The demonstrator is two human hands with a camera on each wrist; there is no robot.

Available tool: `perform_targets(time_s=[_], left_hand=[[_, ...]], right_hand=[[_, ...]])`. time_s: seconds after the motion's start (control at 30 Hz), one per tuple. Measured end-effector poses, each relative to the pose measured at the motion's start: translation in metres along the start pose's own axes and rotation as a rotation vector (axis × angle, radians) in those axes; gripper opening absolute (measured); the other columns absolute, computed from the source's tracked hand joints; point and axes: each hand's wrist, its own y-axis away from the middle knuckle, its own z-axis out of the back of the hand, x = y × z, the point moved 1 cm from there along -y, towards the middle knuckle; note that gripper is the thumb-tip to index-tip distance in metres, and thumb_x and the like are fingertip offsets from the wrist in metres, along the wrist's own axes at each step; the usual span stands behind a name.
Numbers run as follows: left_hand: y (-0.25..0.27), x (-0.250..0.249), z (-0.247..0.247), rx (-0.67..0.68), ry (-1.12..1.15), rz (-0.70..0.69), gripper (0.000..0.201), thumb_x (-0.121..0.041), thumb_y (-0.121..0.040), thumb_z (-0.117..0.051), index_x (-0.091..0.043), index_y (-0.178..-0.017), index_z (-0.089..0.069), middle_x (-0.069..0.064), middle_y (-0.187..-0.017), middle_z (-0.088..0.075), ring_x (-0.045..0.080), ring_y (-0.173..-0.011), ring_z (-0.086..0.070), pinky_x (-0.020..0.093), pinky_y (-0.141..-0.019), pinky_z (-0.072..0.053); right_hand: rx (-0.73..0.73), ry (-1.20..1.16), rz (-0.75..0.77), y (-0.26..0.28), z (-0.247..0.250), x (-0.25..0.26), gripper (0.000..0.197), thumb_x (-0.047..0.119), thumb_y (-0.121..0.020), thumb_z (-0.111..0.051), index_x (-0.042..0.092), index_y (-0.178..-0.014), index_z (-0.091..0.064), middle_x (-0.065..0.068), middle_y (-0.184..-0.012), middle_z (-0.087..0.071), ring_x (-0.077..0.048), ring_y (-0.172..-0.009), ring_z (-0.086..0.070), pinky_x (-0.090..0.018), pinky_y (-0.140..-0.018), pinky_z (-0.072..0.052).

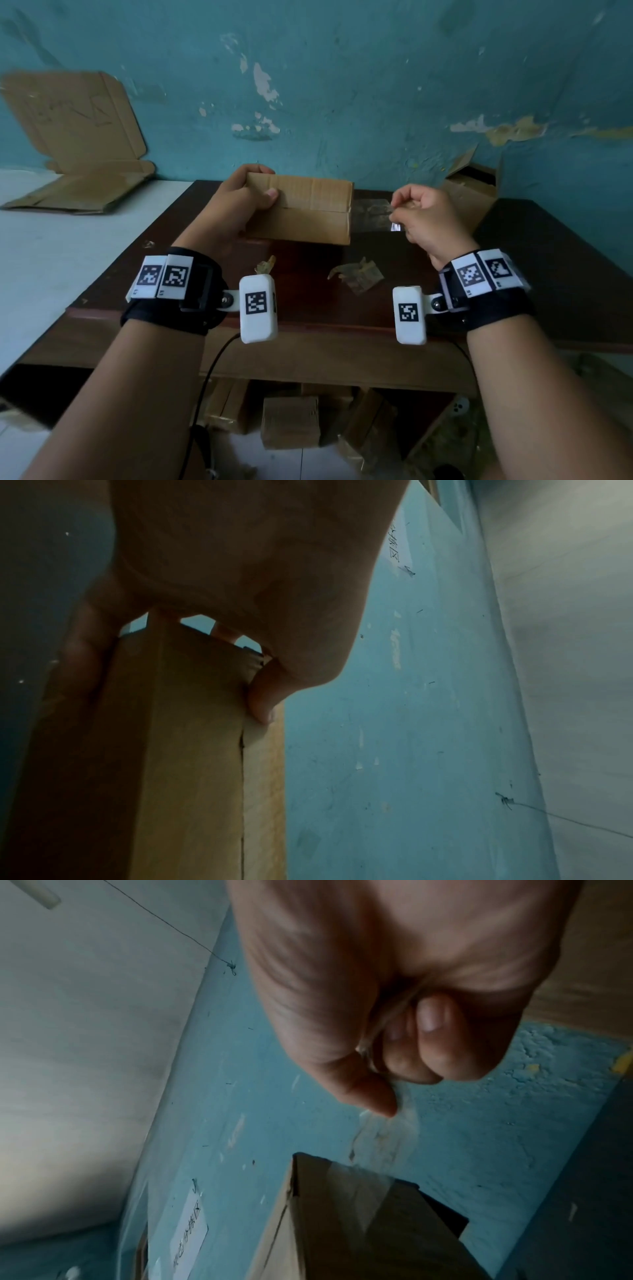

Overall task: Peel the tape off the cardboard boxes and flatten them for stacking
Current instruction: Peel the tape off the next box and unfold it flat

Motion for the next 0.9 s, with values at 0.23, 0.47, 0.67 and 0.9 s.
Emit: perform_targets(time_s=[0.23, 0.47, 0.67, 0.9], left_hand=[[-0.005, -0.002, 0.014, -0.076, 0.049, -0.025, 0.024, -0.011, -0.093, -0.062, -0.035, -0.096, -0.062, 0.000, -0.107, -0.061, 0.020, -0.090, -0.059, 0.032, -0.059, -0.053], [-0.001, -0.002, 0.004, -0.043, 0.011, -0.042, 0.022, -0.018, -0.084, -0.066, -0.039, -0.092, -0.065, -0.002, -0.106, -0.062, 0.019, -0.088, -0.059, 0.033, -0.062, -0.052], [0.003, -0.007, -0.001, -0.050, 0.012, -0.064, 0.021, -0.024, -0.078, -0.068, -0.041, -0.088, -0.065, 0.001, -0.109, -0.061, 0.023, -0.092, -0.061, 0.040, -0.067, -0.055], [0.003, -0.008, -0.002, -0.053, 0.006, -0.075, 0.023, -0.014, -0.093, -0.065, -0.037, -0.096, -0.062, 0.001, -0.109, -0.060, 0.024, -0.092, -0.060, 0.043, -0.068, -0.056]], right_hand=[[-0.264, 0.069, -0.102, -0.009, 0.023, -0.010, 0.029, -0.001, -0.088, -0.062, 0.024, -0.073, -0.060, 0.001, -0.079, -0.064, -0.008, -0.060, -0.050, -0.023, -0.054, -0.038], [-0.025, 0.197, -0.131, -0.005, 0.003, -0.011, 0.015, 0.010, -0.090, -0.072, 0.014, -0.102, -0.065, 0.002, -0.090, -0.064, -0.010, -0.078, -0.060, -0.026, -0.070, -0.047], [0.201, 0.504, 0.060, -0.003, -0.013, -0.007, 0.028, 0.008, -0.080, -0.079, 0.032, -0.085, -0.064, 0.012, -0.083, -0.065, -0.009, -0.081, -0.062, -0.029, -0.076, -0.049], [0.331, 0.597, 0.083, 0.001, -0.026, -0.002, 0.030, 0.006, -0.079, -0.076, 0.030, -0.092, -0.064, 0.012, -0.085, -0.066, -0.012, -0.082, -0.064, -0.025, -0.072, -0.046]])
